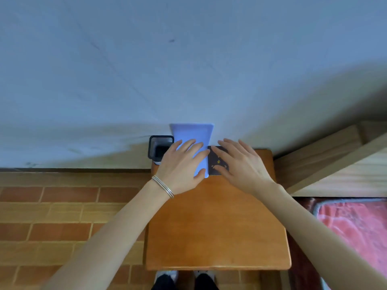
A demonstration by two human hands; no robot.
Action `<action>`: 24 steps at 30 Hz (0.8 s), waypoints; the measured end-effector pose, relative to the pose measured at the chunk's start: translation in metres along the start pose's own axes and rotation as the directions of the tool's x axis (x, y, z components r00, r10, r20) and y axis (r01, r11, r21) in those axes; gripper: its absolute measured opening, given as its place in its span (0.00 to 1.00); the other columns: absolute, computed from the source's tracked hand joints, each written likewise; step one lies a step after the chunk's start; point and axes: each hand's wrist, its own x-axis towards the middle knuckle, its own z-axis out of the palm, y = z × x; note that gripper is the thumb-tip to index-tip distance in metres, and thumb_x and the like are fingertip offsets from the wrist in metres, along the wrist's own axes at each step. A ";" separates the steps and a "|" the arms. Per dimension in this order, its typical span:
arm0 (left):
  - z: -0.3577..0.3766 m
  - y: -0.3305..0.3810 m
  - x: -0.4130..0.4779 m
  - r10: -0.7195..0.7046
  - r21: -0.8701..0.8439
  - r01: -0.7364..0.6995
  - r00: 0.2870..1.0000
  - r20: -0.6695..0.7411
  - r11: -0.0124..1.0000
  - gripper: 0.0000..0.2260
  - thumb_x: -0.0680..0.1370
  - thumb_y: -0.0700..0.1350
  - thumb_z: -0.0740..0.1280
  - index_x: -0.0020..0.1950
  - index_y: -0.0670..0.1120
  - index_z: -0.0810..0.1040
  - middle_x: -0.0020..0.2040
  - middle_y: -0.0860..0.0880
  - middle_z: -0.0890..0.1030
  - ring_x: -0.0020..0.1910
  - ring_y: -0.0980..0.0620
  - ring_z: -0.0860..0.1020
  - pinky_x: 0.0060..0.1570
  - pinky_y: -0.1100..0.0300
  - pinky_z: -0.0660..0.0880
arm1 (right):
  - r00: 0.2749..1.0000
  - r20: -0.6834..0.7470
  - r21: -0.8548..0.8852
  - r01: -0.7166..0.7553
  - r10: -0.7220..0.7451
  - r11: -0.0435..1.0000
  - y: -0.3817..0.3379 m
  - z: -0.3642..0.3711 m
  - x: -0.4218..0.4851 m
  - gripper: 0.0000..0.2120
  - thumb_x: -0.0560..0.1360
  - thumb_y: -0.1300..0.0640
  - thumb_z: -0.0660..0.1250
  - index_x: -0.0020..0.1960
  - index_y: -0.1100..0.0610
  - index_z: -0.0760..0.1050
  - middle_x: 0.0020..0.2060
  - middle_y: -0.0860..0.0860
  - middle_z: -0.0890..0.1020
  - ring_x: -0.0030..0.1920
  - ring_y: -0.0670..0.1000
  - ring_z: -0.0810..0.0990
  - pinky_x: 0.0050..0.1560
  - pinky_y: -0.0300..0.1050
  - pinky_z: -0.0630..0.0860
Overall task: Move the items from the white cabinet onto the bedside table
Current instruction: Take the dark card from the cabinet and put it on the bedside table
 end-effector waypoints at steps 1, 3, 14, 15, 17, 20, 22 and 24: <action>-0.025 0.005 -0.006 0.001 0.007 0.000 0.999 -0.043 1.000 0.21 0.72 0.52 0.57 0.58 0.45 0.80 0.59 0.45 0.79 0.60 0.43 0.76 0.58 0.46 0.71 | 0.999 -0.028 -0.004 0.027 -0.027 1.000 -0.007 -0.026 0.000 0.22 0.74 0.47 0.58 0.63 0.57 0.75 0.60 0.55 0.77 0.63 0.56 0.74 0.64 0.57 0.67; -0.072 0.012 -0.023 -0.009 0.021 0.011 0.994 -0.109 1.000 0.20 0.74 0.51 0.58 0.60 0.45 0.79 0.63 0.46 0.77 0.63 0.43 0.73 0.61 0.45 0.68 | 0.993 -0.096 0.011 0.068 -0.067 0.998 -0.021 -0.077 -0.002 0.22 0.75 0.47 0.57 0.64 0.57 0.74 0.62 0.56 0.76 0.65 0.57 0.71 0.65 0.57 0.65; -0.232 0.050 -0.188 -0.363 0.114 0.395 0.903 -0.229 0.912 0.24 0.77 0.56 0.56 0.71 0.49 0.70 0.73 0.46 0.67 0.72 0.45 0.63 0.68 0.39 0.60 | 0.878 -0.272 0.033 0.416 -0.393 0.909 -0.123 -0.226 -0.018 0.21 0.79 0.52 0.57 0.69 0.58 0.68 0.68 0.58 0.69 0.71 0.57 0.64 0.68 0.60 0.63; -0.239 0.051 -0.205 -0.395 0.129 0.431 0.888 -0.236 0.893 0.24 0.77 0.56 0.56 0.72 0.50 0.69 0.73 0.46 0.66 0.72 0.45 0.63 0.68 0.39 0.59 | 0.864 -0.259 0.030 0.454 -0.432 0.890 -0.134 -0.227 -0.014 0.21 0.79 0.52 0.57 0.70 0.58 0.67 0.69 0.58 0.69 0.71 0.57 0.64 0.67 0.61 0.63; -0.249 0.053 -0.241 -0.468 0.145 0.508 0.851 -0.240 0.849 0.25 0.77 0.56 0.58 0.72 0.50 0.68 0.73 0.47 0.66 0.73 0.45 0.62 0.68 0.38 0.60 | 0.825 -0.231 0.025 0.535 -0.516 0.844 -0.161 -0.228 -0.005 0.22 0.78 0.52 0.59 0.70 0.57 0.66 0.69 0.58 0.68 0.71 0.56 0.63 0.66 0.62 0.64; -0.257 0.057 -0.298 -0.591 0.146 0.635 0.765 -0.255 0.759 0.25 0.76 0.57 0.59 0.72 0.50 0.69 0.73 0.46 0.67 0.72 0.45 0.63 0.68 0.39 0.60 | 0.719 -0.232 0.027 0.678 -0.655 0.735 -0.216 -0.227 0.003 0.21 0.79 0.53 0.57 0.70 0.57 0.66 0.69 0.57 0.68 0.71 0.56 0.64 0.67 0.61 0.63; -0.260 0.064 -0.338 -0.672 0.126 0.715 0.693 -0.262 0.688 0.25 0.76 0.57 0.59 0.71 0.50 0.70 0.71 0.46 0.69 0.71 0.45 0.66 0.68 0.39 0.60 | 0.633 -0.223 0.038 0.766 -0.742 0.642 -0.261 -0.224 0.004 0.21 0.81 0.51 0.51 0.70 0.58 0.66 0.69 0.58 0.68 0.70 0.56 0.64 0.67 0.61 0.62; -0.260 0.073 -0.381 -0.754 0.093 0.796 0.599 -0.268 0.599 0.24 0.76 0.57 0.57 0.71 0.51 0.70 0.71 0.46 0.70 0.70 0.44 0.67 0.67 0.39 0.61 | 0.551 -0.195 0.047 0.832 -0.812 0.553 -0.309 -0.220 0.001 0.21 0.80 0.50 0.54 0.70 0.58 0.66 0.69 0.57 0.69 0.70 0.56 0.65 0.67 0.60 0.63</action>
